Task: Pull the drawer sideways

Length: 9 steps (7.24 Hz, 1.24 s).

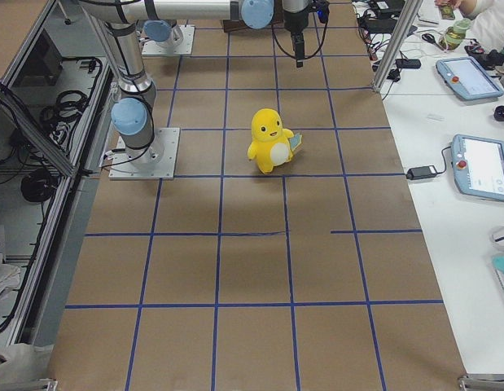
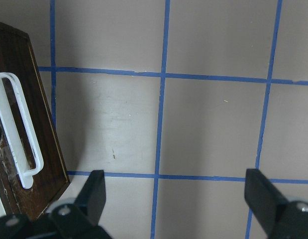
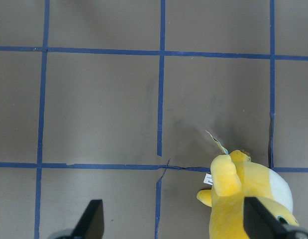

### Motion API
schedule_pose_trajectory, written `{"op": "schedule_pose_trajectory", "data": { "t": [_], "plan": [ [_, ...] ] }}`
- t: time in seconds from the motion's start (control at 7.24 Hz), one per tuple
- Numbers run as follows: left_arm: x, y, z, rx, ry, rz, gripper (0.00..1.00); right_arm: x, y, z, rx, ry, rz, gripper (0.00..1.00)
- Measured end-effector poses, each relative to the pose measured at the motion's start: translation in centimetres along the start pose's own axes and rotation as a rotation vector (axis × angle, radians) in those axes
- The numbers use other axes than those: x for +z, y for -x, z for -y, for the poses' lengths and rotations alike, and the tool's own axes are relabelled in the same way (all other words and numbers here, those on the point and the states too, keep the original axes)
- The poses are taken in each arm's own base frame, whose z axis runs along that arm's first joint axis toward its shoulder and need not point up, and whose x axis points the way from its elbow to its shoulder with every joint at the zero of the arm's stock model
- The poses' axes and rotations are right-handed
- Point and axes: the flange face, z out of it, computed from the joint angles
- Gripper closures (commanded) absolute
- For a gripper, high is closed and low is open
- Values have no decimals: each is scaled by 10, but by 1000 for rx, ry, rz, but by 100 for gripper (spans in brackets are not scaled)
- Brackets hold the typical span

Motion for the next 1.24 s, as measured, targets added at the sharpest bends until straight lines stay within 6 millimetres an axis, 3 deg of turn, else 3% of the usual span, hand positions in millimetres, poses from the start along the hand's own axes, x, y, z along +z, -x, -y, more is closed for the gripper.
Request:
{"op": "schedule_pose_trajectory", "data": {
  "t": [0.83,0.97,1.24],
  "plan": [
    [1,1,2,4,-28,-2,0,0,0,0,0,0,0,0],
    [9,2,6,-16,-38,3,0,0,0,0,0,0,0,0],
    [54,18,3,-105,26,218,0,0,0,0,0,0,0,0]
  ]
}}
